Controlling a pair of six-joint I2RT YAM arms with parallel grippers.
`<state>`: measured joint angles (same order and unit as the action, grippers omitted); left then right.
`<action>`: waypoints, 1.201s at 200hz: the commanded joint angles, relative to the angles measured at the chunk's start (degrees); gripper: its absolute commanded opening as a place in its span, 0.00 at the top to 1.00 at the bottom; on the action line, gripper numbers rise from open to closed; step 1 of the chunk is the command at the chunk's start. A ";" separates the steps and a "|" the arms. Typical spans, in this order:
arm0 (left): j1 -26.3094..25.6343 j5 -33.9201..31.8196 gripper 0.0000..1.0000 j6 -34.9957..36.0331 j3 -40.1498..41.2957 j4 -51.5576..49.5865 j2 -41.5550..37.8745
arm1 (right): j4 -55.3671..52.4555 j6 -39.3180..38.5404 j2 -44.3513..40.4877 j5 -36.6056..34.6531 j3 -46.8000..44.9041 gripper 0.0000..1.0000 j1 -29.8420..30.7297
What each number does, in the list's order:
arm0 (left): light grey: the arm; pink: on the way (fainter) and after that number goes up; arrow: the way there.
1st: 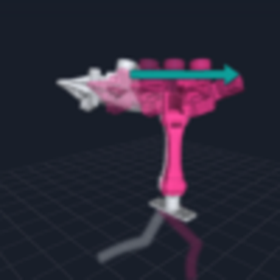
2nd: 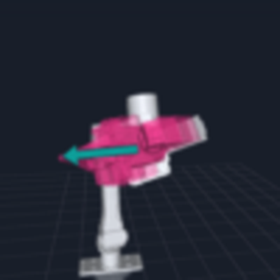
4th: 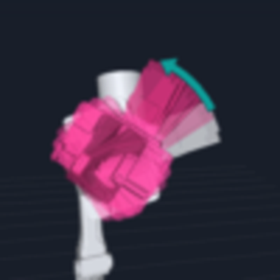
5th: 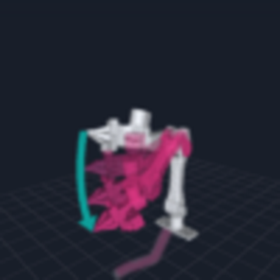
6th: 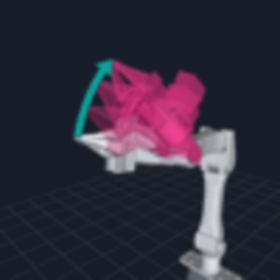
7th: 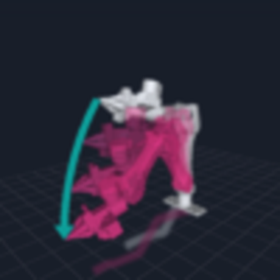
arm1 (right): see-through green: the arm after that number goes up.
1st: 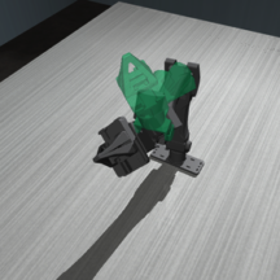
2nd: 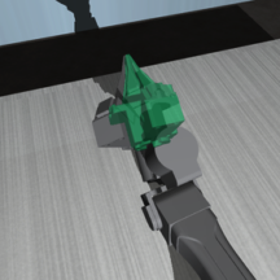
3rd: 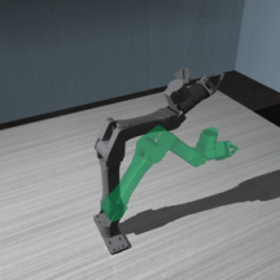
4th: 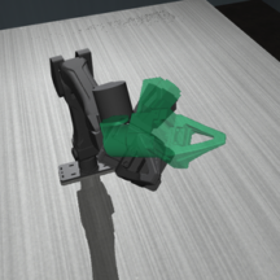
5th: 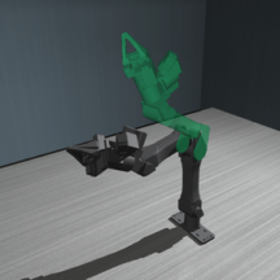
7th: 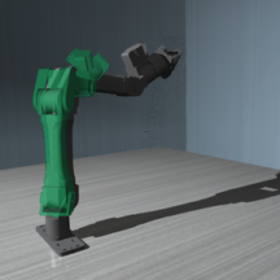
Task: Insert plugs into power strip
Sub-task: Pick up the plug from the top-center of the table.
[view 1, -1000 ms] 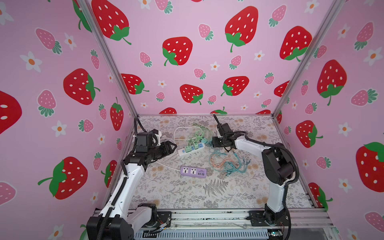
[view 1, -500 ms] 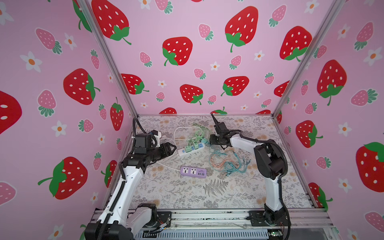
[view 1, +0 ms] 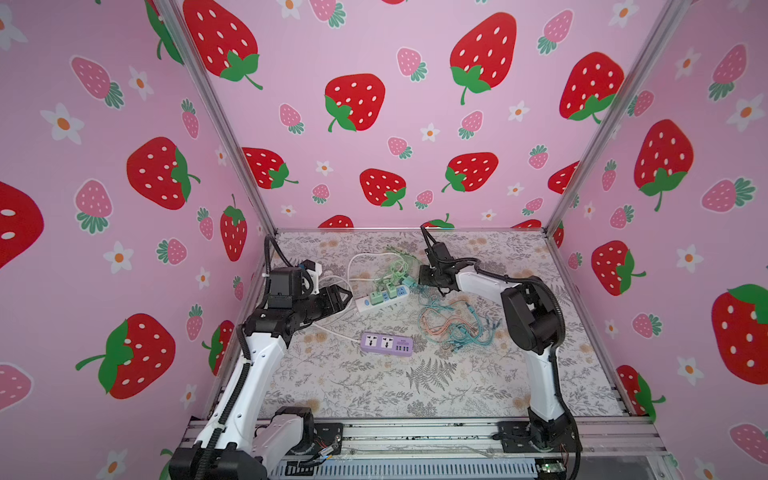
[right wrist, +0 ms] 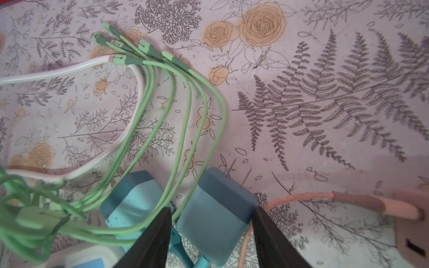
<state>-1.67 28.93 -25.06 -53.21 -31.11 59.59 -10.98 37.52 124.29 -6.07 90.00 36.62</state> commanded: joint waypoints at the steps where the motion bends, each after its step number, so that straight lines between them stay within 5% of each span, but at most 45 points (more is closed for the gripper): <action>1: 0.48 -0.08 0.33 1.06 -1.48 -0.62 -1.08 | -1.66 1.32 1.87 -1.38 1.90 0.41 -0.06; 152: 1.18 0.34 0.33 1.06 -0.92 -0.53 -1.71 | -6.51 -1.56 5.52 -6.90 6.14 0.43 2.31; 240: 1.22 1.81 0.33 0.08 -0.23 1.32 -0.14 | -3.30 -6.06 -2.22 -6.25 1.85 0.53 1.87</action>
<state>-0.73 29.21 -24.91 -53.19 -30.68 59.07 -13.28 34.00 126.10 -11.68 92.03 38.57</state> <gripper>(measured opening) 0.666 0.476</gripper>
